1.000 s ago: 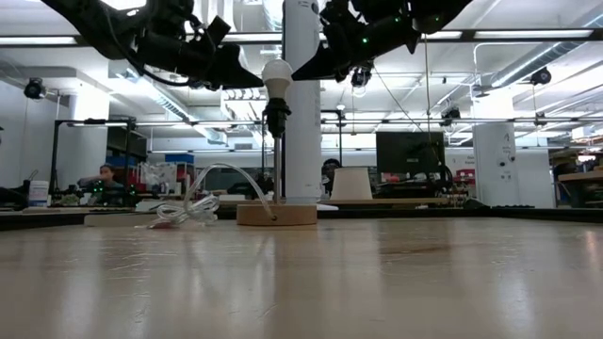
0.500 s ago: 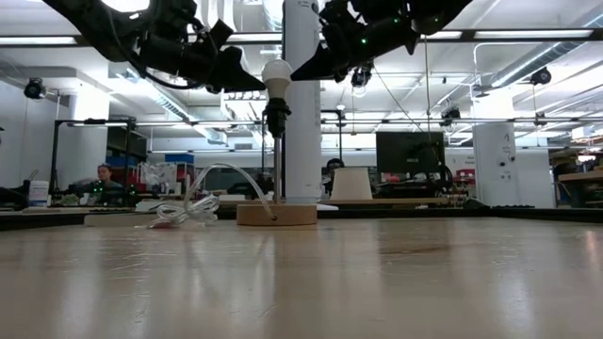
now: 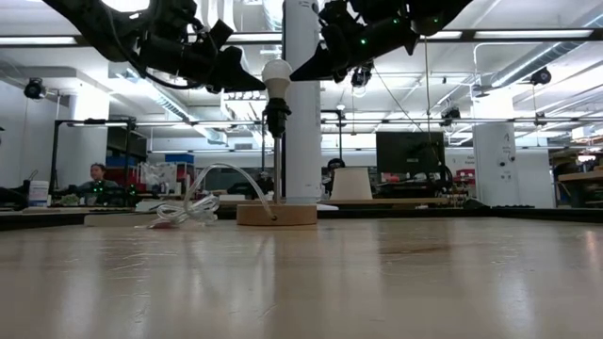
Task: Screw lightbulb
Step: Remove the lightbulb from the lamp
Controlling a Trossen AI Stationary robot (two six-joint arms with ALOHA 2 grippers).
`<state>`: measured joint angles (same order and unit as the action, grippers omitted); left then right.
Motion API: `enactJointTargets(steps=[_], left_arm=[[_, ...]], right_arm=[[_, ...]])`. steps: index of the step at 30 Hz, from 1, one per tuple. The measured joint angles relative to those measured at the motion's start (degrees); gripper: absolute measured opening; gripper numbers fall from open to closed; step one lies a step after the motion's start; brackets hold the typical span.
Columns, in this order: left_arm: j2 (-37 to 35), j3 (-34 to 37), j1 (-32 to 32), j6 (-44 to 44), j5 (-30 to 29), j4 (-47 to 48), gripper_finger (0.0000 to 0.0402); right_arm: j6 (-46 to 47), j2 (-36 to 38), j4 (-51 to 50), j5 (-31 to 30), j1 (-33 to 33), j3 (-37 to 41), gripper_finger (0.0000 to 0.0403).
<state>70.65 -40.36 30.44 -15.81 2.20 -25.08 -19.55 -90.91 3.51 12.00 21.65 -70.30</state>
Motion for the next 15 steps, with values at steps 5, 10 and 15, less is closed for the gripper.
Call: enactJointTargets(steps=[5,10,15], left_arm=[[0.0,0.0,0.0,0.02,-0.01,0.0,0.0],[0.01,0.0,0.0,0.02,-0.01,-0.02,0.0],[0.59,0.0,0.0,0.03,-0.01,-0.36,0.0]], right_arm=[[-0.02,0.0,0.0,-0.01,-0.01,0.02,0.0],[-0.02,0.0,0.0,-0.01,0.0,0.02,0.0],[-0.02,-0.02,0.01,-0.01,0.0,0.02,0.0]])
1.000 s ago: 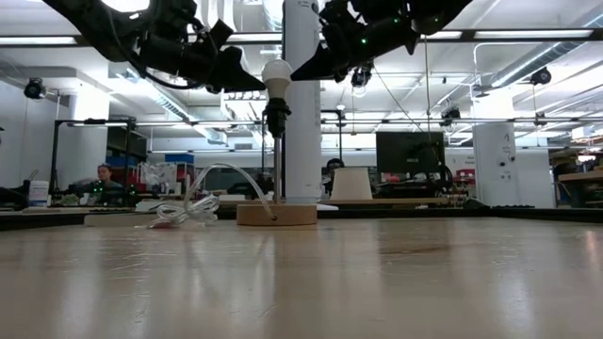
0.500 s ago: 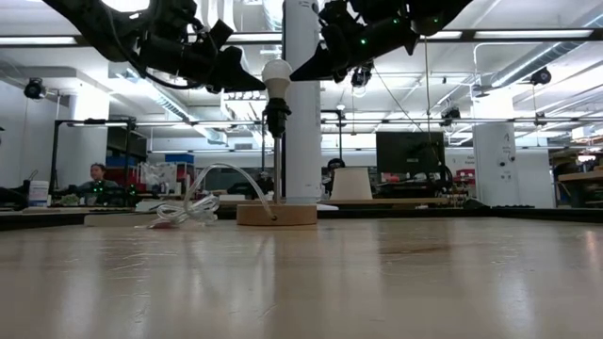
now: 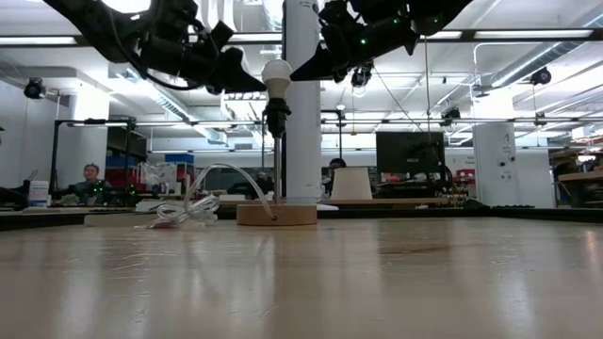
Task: Screw lightbulb
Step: Remove the lightbulb from the lamp
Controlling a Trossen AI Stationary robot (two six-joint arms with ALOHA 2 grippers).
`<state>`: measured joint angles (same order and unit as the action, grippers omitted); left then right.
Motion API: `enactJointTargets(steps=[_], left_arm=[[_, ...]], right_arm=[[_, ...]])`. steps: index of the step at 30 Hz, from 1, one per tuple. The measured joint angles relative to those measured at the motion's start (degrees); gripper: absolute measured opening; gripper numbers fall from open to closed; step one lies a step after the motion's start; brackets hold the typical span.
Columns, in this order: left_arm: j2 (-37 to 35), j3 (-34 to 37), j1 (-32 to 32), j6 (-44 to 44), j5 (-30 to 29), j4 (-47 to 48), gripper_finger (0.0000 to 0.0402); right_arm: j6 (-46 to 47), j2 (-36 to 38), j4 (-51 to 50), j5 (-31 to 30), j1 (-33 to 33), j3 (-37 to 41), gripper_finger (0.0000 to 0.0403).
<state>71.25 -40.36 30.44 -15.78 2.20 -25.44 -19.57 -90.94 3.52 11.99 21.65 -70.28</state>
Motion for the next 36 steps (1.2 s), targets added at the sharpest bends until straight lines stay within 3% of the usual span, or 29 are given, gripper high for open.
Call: enactJointTargets(steps=[36], left_arm=[[0.67,0.0,0.0,0.01,0.42,-0.78,0.0]], right_arm=[[-1.38,-0.87,0.54,-0.07,0.15,0.0,0.0]])
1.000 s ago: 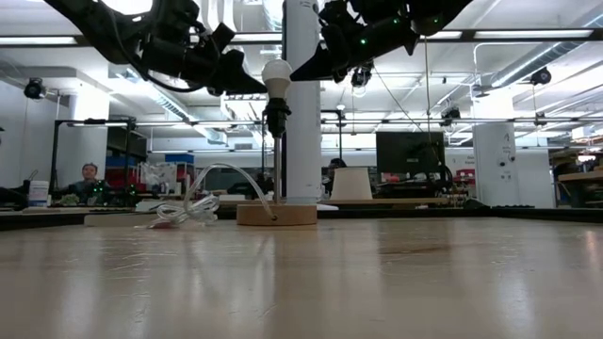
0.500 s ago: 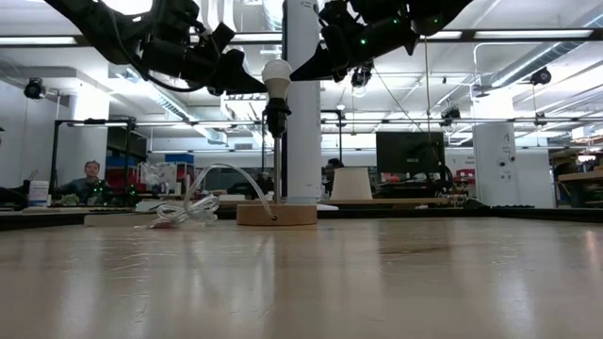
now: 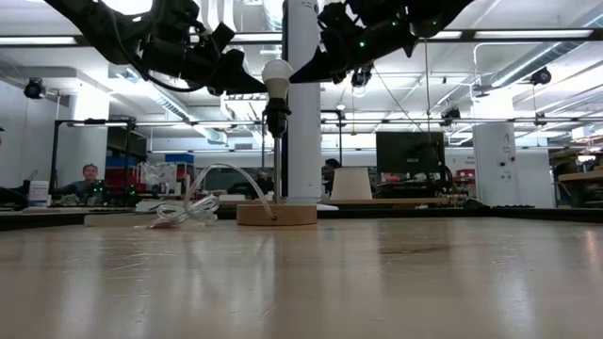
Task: Screw lightbulb
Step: Remove the lightbulb from the lamp
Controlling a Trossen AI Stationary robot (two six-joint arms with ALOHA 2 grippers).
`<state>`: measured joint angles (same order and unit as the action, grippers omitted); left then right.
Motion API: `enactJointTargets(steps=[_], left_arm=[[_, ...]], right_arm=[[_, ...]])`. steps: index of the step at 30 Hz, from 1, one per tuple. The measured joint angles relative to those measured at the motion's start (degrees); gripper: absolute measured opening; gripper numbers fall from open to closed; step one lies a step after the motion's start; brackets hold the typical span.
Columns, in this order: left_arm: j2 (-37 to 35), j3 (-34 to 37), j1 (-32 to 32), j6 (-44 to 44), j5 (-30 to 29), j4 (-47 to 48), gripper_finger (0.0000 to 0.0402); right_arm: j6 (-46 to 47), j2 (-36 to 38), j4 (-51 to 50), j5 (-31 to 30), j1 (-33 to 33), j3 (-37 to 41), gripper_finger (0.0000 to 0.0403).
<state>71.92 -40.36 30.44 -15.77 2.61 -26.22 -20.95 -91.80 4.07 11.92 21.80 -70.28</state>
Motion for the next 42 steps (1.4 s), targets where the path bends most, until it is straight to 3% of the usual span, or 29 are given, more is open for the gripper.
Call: enactJointTargets(steps=[42], left_arm=[[0.0,0.0,0.0,1.31,0.02,0.02,0.0]], right_arm=[[-0.72,-2.13,2.24,0.62,0.2,0.02,0.0]])
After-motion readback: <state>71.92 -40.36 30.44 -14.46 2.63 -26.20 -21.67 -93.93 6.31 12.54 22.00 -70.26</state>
